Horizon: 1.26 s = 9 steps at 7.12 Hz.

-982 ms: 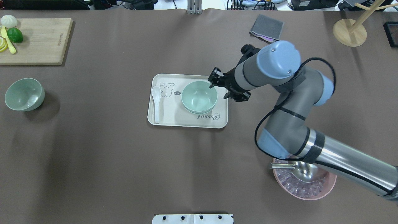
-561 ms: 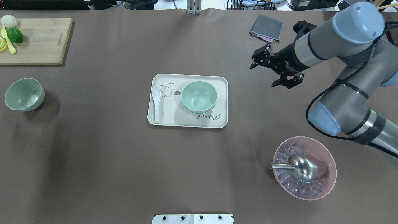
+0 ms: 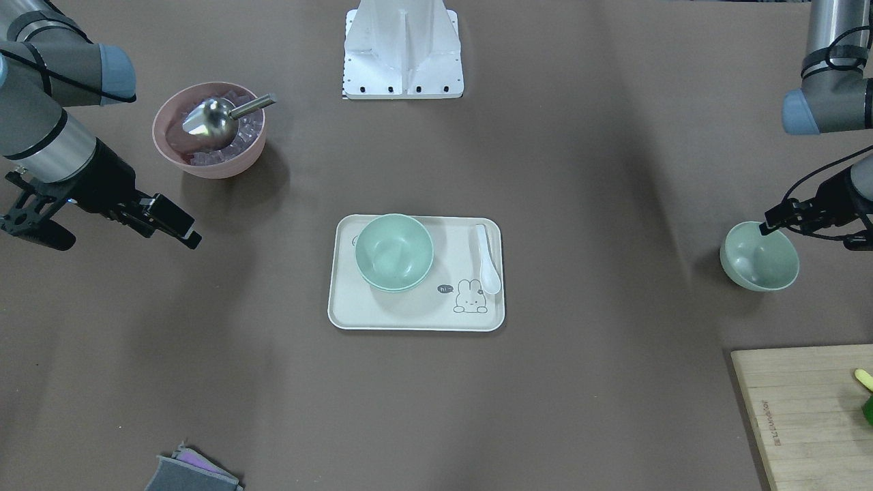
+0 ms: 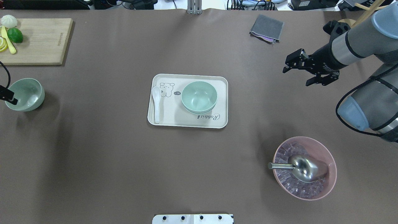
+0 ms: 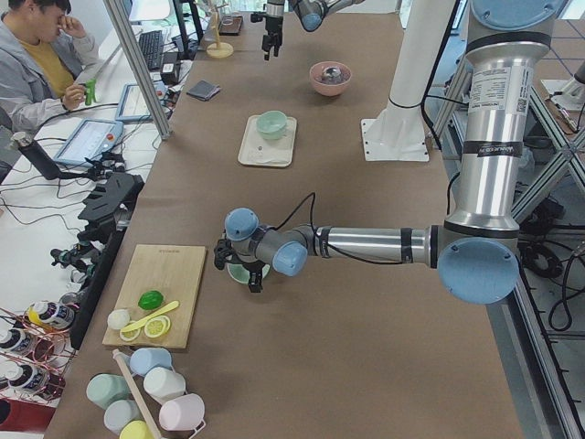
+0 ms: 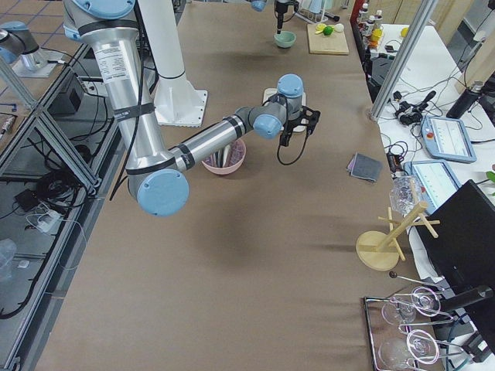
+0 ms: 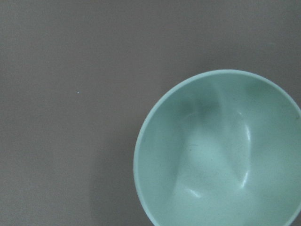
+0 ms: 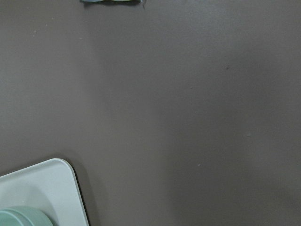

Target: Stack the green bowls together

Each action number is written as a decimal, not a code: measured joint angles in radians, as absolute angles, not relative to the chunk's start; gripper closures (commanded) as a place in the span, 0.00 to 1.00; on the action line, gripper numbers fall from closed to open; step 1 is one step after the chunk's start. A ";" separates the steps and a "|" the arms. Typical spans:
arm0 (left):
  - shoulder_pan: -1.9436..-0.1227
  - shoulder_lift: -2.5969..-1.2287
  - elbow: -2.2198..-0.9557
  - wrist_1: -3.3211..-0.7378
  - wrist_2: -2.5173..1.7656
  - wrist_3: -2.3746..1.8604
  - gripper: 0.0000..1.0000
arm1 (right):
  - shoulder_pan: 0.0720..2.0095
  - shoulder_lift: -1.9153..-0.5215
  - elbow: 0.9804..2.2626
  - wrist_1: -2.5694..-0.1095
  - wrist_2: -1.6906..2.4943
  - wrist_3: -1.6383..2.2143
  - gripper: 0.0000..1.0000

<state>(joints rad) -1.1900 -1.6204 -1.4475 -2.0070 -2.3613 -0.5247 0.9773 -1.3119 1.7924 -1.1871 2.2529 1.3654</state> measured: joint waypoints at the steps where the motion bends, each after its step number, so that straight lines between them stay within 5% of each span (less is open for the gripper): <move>1: -1.189 -1.642 -1.418 -2.007 -2.357 -0.530 0.49 | 1.003 -1.348 1.791 -1.184 2.256 1.309 0.00; 2: -1.189 -1.663 -1.387 -2.007 -2.356 -0.533 0.60 | 1.027 -1.382 1.789 -1.184 2.257 1.232 0.00; 4: -1.189 -1.682 -1.360 -2.007 -2.357 -0.536 1.00 | 1.062 -1.415 1.787 -1.190 2.264 1.147 0.00; 9: -1.127 -1.746 -1.500 -2.006 -2.398 -0.837 1.00 | 1.221 -1.535 1.749 -1.205 2.290 0.759 0.00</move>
<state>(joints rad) -1.1272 -1.7455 -1.4998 -2.0055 -2.3976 -0.8374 1.2212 -1.5352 1.7495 -1.2054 2.2900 0.7594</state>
